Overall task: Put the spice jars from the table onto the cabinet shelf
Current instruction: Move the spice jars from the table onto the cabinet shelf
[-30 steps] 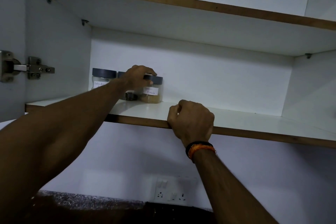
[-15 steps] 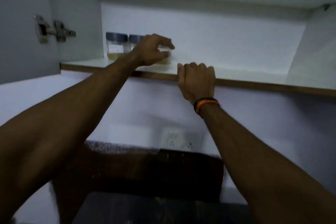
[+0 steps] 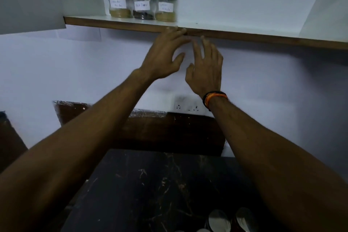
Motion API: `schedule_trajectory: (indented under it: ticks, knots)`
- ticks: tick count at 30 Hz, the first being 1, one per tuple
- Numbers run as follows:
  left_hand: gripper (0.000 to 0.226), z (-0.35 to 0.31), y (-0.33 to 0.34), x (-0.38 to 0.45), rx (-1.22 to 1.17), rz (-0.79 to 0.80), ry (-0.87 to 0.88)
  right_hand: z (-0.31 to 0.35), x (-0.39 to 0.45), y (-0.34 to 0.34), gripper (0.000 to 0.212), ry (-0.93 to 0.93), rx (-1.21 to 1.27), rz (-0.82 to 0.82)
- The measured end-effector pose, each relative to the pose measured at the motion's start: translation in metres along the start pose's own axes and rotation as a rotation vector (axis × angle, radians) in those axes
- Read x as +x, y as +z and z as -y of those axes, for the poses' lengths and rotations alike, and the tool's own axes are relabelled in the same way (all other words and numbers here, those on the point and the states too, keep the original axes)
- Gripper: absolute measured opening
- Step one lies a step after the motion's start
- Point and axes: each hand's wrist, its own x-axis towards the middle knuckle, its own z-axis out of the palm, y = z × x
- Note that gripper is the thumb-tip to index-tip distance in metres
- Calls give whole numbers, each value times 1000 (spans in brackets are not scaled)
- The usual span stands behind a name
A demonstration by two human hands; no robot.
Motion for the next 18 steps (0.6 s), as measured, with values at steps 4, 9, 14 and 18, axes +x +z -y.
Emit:
schedule_trajectory:
  ticks: [4,9,14,18]
  knots:
    - [48,-6,33,-36,-43,42,-62,-10,-36,11,68,63,54,127]
    - [53,-18,83,-108,-142,248,-195,-25,-99,16,68,135,61,283]
    - [60,-24,116,-154,-180,409,-308,-28,-138,21,64,192,82,431]
    - [65,-36,140,-201,-200,561,-379,-26,-192,27,63,244,71,591]
